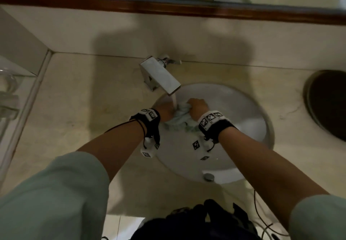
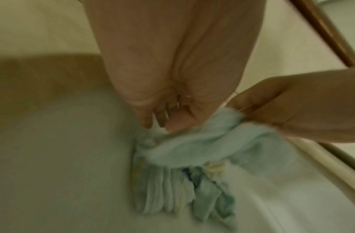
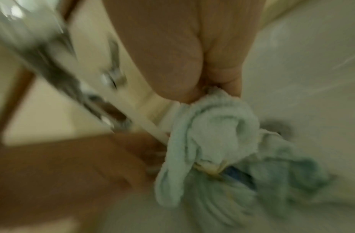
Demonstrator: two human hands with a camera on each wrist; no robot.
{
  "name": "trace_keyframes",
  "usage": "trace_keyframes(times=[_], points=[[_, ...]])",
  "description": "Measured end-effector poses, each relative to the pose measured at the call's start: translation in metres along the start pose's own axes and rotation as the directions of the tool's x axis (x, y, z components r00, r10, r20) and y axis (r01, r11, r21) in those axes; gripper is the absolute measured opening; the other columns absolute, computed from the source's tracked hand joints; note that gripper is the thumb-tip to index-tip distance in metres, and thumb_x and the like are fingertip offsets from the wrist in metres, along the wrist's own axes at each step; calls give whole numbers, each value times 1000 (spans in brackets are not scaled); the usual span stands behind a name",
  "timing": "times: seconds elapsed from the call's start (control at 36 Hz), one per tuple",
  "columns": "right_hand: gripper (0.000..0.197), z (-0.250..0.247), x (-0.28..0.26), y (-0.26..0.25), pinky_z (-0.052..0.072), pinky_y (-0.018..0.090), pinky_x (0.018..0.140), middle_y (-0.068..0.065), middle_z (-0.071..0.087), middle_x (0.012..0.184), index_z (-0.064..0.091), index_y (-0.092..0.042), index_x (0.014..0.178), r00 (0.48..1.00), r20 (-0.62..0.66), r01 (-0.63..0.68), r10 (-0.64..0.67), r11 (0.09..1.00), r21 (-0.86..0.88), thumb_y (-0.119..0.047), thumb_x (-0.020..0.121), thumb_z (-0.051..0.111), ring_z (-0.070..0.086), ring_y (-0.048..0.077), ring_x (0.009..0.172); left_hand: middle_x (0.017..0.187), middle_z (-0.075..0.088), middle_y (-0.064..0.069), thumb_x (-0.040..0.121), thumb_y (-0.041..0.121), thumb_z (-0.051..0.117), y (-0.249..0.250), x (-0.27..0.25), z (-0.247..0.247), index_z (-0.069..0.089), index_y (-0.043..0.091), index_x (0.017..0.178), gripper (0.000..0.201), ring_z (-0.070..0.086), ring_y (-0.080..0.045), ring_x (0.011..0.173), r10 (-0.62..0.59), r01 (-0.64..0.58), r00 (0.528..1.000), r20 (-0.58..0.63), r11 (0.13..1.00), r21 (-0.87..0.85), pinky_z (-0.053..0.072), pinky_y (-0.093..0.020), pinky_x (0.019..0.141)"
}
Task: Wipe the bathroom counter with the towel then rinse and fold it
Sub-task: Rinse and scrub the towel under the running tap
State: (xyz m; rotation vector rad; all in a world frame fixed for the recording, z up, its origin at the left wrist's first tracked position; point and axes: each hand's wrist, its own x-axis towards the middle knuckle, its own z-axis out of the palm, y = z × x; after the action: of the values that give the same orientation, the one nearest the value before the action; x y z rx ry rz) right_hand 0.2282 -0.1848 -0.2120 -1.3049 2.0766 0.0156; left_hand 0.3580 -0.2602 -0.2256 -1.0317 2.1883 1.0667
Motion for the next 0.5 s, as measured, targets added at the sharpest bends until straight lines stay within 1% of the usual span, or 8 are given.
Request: trace_keyframes(times=[0.06, 0.14, 0.19, 0.25, 0.33, 0.42, 0.47, 0.5], points=[[34, -17, -14, -6, 40, 34, 98, 17, 57, 130, 55, -7, 128, 998, -46, 43, -41, 998, 48, -10, 96, 43, 54, 33, 119, 119, 48, -12, 98, 15, 48, 2, -13, -7, 49, 4, 118, 23, 45, -21, 112, -30, 30, 1000, -8, 999, -35, 28, -25, 89], [32, -35, -37, -11, 40, 31, 91, 17, 62, 121, 61, -3, 120, 984, -147, 117, -99, 985, 125, -1, 93, 43, 57, 31, 113, 149, 31, -13, 88, 14, 66, 0, -17, -9, 24, 4, 147, 73, 31, -29, 137, 6, -3, 997, 77, 999, -37, 24, -32, 110], [33, -45, -51, -13, 42, 30, 90, 17, 64, 116, 64, -4, 115, 974, -188, 156, -126, 975, 156, 2, 90, 43, 59, 31, 109, 153, 25, -9, 84, 13, 70, 4, -24, -10, 15, 8, 150, 85, 26, -28, 141, 40, -27, 990, 136, 995, -95, 24, -35, 112], [36, -55, -64, -14, 44, 31, 89, 17, 65, 115, 65, -4, 114, 964, -212, 199, -164, 967, 161, 6, 88, 42, 59, 30, 108, 153, 22, -7, 85, 11, 69, 12, -32, -11, 9, 8, 150, 89, 23, -26, 142, 56, -39, 984, 167, 994, -107, 22, -31, 110], [37, -70, -82, -14, 42, 28, 85, 16, 65, 114, 65, -5, 112, 948, -255, 239, -191, 955, 175, 7, 87, 41, 59, 29, 106, 156, 16, -5, 81, 11, 73, 12, -35, -6, -6, 12, 150, 105, 19, -23, 144, 89, -66, 984, 155, 986, -151, 20, -31, 112], [39, -85, -96, -14, 42, 28, 82, 15, 64, 111, 64, -4, 112, 932, -286, 284, -223, 939, 193, 10, 84, 40, 58, 27, 103, 158, 13, -2, 70, 31, 83, 13, -40, -4, -15, 15, 150, 127, 20, -21, 144, 135, -109, 986, 103, 968, -225, 21, -39, 117], [41, -95, -103, -13, 45, 28, 81, 11, 63, 107, 64, -6, 111, 920, -308, 320, -242, 918, 233, 11, 83, 39, 57, 23, 98, 156, 21, 2, 52, 51, 86, 12, -40, -2, -9, 22, 151, 140, 27, -19, 141, 169, -144, 984, 62, 947, -287, 26, -43, 115], [42, -99, -106, -12, 46, 29, 81, 8, 63, 105, 65, -8, 109, 913, -320, 341, -253, 904, 259, 11, 83, 38, 57, 22, 97, 154, 26, 4, 48, 53, 86, 10, -36, 1, -4, 24, 151, 140, 31, -18, 138, 171, -157, 985, 19, 937, -313, 30, -43, 113]])
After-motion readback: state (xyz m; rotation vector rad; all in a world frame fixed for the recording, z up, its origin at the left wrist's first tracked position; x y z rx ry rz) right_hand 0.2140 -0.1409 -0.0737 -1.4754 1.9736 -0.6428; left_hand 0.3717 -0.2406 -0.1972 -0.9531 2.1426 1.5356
